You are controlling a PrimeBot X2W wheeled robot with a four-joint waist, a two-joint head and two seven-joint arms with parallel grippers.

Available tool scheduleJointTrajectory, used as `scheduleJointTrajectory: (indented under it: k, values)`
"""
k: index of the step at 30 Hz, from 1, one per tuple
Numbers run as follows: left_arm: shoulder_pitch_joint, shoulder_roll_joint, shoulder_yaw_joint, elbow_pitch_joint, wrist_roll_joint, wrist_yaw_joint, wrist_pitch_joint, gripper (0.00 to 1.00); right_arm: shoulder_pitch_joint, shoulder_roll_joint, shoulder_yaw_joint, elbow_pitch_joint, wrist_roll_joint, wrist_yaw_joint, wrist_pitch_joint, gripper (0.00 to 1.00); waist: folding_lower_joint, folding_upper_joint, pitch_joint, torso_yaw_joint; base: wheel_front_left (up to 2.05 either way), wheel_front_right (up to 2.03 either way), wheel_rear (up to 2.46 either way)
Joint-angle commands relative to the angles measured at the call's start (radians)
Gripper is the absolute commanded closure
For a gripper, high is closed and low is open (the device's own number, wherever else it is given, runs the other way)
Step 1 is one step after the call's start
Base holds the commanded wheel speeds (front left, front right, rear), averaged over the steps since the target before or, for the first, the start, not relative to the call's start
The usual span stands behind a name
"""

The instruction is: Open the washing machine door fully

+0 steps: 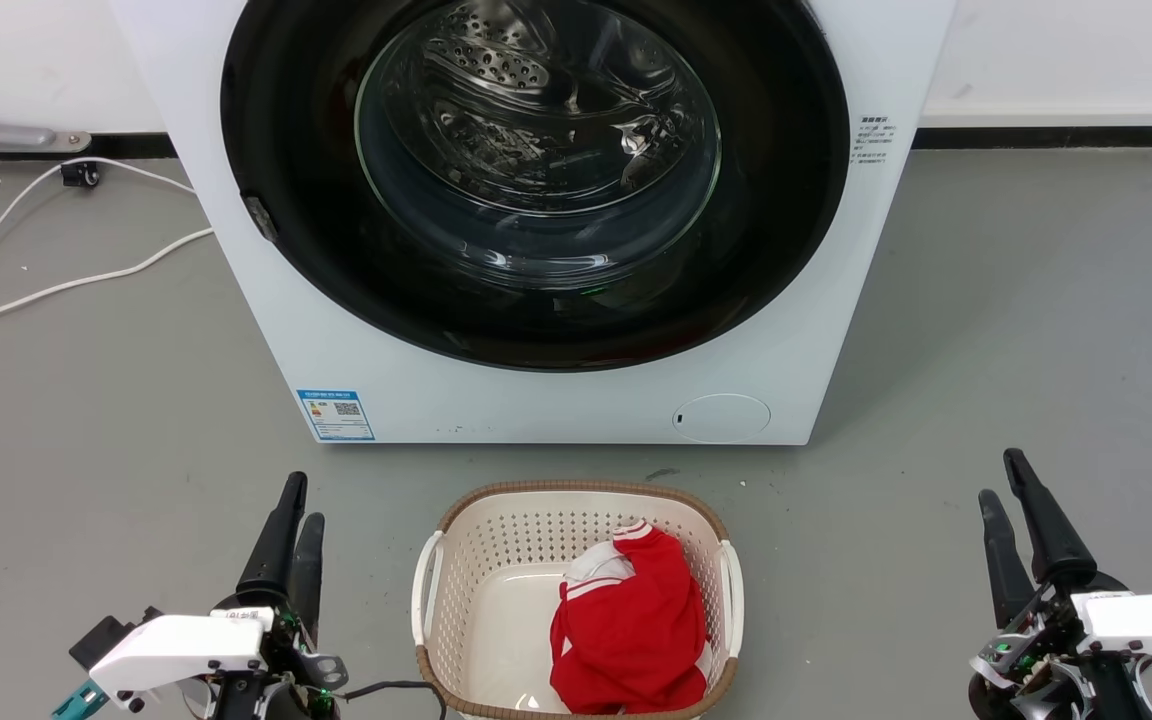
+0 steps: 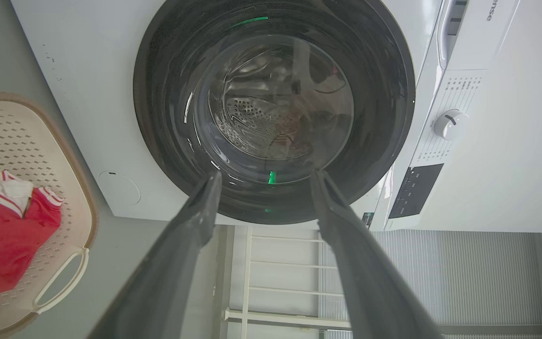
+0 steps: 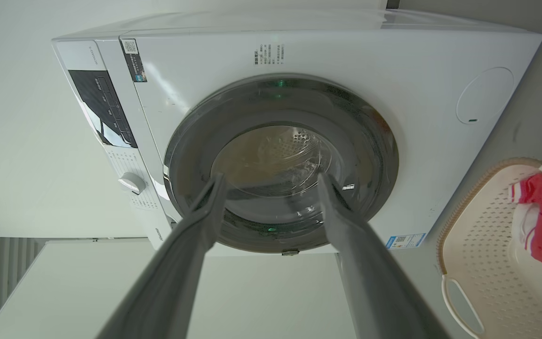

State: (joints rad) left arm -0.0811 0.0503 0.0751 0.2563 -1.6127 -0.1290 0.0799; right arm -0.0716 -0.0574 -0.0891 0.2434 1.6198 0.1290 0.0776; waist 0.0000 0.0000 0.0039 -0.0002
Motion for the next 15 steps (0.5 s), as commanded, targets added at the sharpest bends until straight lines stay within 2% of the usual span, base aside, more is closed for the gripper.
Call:
scheduleJointTrajectory:
  k: [1, 9, 15]
  values:
    - [-0.027, 0.004, -0.008, -0.028, 0.009, 0.0, -0.012, 0.0, -0.013, -0.002, 0.005, -0.032, 0.002, 0.0, -0.012, 0.0, 0.0, 0.0, 0.001, 0.0, 0.0, 0.0, 0.0]
    - [-0.029, 0.004, -0.01, -0.071, 0.058, -0.001, -0.049, 0.0, -0.004, -0.001, 0.018, -0.067, -0.052, 0.001, -0.05, 0.0, 0.0, 0.0, 0.001, 0.0, 0.0, 0.0, 0.0]
    - [-0.032, 0.003, -0.002, -0.116, 0.159, -0.001, -0.075, 0.0, -0.004, 0.0, 0.01, -0.113, -0.192, 0.001, -0.075, 0.0, 0.0, 0.0, 0.002, 0.0, 0.0, 0.0, 0.0]
